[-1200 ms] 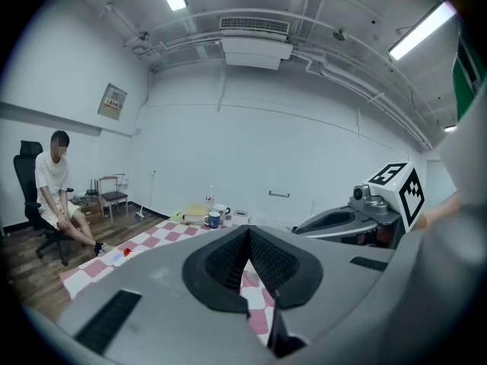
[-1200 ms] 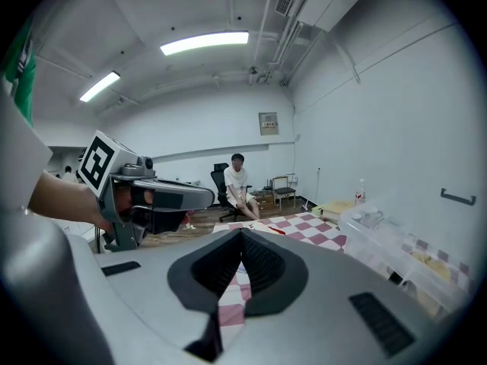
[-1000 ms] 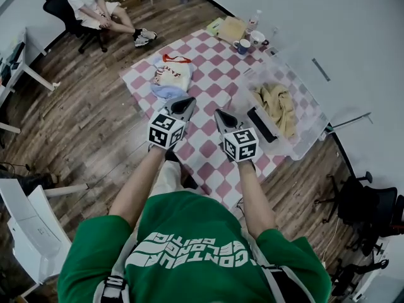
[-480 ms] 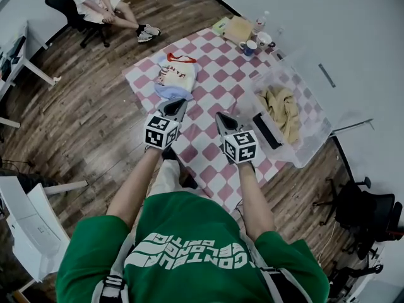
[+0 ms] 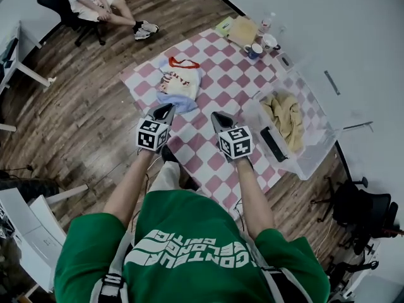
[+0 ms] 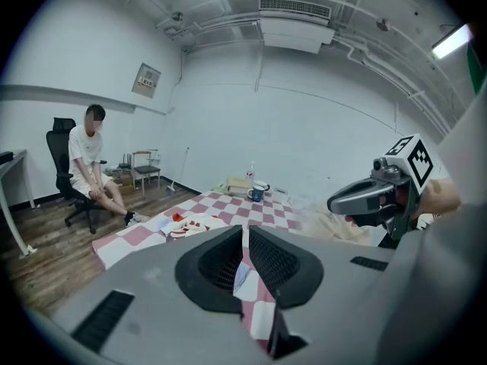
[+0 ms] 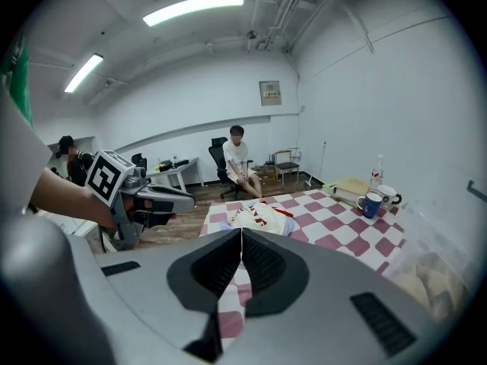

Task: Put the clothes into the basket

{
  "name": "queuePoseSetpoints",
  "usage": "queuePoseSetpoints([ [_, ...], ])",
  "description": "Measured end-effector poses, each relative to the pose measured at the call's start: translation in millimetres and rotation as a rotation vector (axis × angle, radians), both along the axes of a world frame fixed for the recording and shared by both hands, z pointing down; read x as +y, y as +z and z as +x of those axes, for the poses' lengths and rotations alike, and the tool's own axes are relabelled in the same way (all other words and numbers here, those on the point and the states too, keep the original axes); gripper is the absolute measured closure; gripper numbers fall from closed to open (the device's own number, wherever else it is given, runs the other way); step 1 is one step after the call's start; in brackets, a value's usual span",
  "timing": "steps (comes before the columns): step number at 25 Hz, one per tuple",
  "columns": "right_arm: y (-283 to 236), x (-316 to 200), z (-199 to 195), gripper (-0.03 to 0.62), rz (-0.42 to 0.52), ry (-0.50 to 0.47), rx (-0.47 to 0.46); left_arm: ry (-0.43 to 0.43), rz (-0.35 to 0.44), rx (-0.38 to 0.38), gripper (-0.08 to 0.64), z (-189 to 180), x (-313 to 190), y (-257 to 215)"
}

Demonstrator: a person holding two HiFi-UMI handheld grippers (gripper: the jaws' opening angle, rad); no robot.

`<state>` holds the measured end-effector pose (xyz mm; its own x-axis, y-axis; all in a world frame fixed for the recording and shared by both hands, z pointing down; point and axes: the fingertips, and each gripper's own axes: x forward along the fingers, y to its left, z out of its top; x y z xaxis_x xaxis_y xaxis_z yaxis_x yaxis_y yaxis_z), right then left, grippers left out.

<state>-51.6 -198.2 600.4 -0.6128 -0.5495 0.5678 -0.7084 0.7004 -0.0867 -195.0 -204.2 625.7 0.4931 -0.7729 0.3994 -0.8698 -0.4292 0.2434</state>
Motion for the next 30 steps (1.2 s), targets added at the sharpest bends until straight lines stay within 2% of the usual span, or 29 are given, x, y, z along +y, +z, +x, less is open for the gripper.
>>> queuePoseSetpoints([
  [3, 7, -22, -16, 0.583, -0.016, -0.014, 0.028, 0.011, -0.043, -0.001, 0.535, -15, -14, 22],
  [5, 13, -38, -27, 0.583, -0.033, -0.024, 0.043, 0.023, -0.077, -0.001, 0.452, -23, -24, 38],
  [9, 32, -65, -53, 0.583, -0.071, -0.044, 0.088, 0.049, -0.134, -0.007, 0.380, -44, -41, 69],
  [13, 55, -87, -75, 0.576, -0.117, -0.071, 0.149, 0.066, -0.156, -0.069, 0.264, -61, -58, 102],
  [15, 67, -98, -83, 0.518, -0.142, -0.086, 0.172, 0.064, -0.159, -0.111, 0.211, -68, -66, 117],
  [16, 74, -103, -87, 0.465, -0.158, -0.094, 0.181, 0.068, -0.170, -0.117, 0.201, -69, -69, 124],
  [17, 79, -108, -90, 0.438, -0.171, -0.100, 0.190, 0.074, -0.185, -0.115, 0.195, -69, -71, 131],
  [26, 120, -156, -117, 0.336, -0.215, -0.138, 0.239, 0.123, -0.280, -0.144, 0.152, -59, -85, 180],
  [30, 142, -181, -128, 0.280, -0.245, -0.149, 0.262, 0.148, -0.318, -0.192, 0.152, -45, -92, 200],
])
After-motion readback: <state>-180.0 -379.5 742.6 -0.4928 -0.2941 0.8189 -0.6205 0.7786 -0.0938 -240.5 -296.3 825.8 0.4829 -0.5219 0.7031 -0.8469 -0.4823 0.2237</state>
